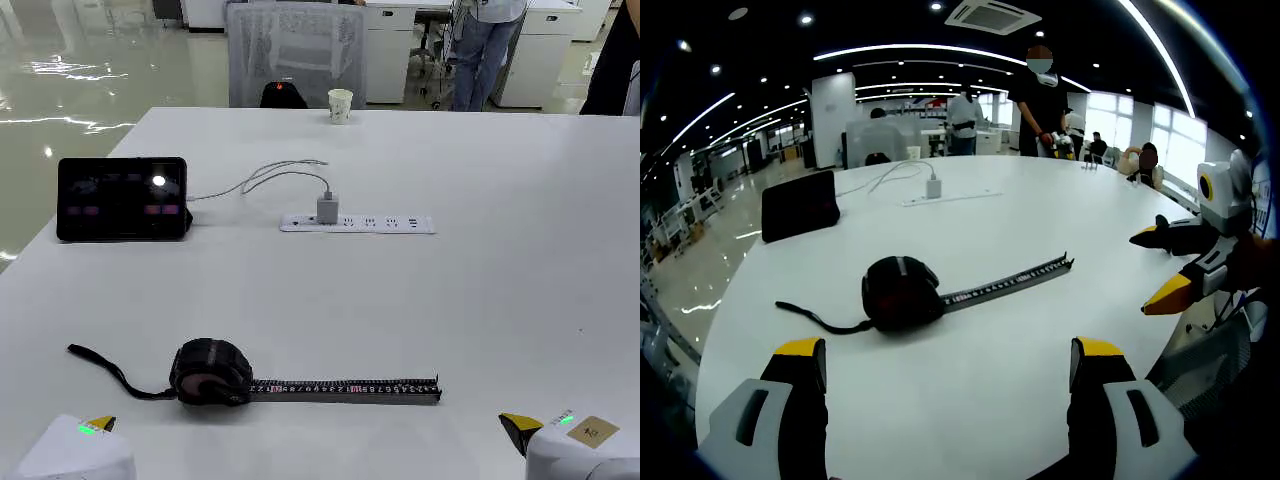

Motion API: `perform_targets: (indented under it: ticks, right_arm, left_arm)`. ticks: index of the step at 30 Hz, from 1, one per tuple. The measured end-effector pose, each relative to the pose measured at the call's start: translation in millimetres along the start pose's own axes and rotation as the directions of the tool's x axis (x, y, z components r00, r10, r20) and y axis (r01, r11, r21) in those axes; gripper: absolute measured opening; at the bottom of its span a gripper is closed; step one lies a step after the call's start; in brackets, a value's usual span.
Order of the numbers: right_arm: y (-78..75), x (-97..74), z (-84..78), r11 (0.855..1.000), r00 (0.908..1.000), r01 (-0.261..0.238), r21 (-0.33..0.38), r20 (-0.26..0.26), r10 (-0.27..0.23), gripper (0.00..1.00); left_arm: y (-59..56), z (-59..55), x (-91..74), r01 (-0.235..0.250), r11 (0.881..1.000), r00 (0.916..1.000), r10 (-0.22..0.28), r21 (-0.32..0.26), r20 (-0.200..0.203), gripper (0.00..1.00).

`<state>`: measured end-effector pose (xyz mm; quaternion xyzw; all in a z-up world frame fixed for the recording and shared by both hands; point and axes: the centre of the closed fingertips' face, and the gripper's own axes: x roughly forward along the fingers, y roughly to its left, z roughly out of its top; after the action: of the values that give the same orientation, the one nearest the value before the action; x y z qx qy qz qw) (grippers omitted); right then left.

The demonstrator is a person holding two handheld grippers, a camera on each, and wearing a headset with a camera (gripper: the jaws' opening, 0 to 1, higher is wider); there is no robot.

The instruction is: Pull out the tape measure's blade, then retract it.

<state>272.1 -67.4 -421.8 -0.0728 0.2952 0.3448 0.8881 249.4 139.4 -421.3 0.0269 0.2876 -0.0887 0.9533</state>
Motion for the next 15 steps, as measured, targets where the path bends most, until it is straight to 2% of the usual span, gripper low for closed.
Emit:
perform_targets:
  ticks: [15]
  right_arm:
    - [-4.6,6.8,1.1,0.994,0.9965,-0.083,-0.068,-0.021,0.081,0.98]
  left_arm:
    - [4.1,3.5,8.4,-0.015,0.999,0.9998,0.016,-0.032,0.013,0.99]
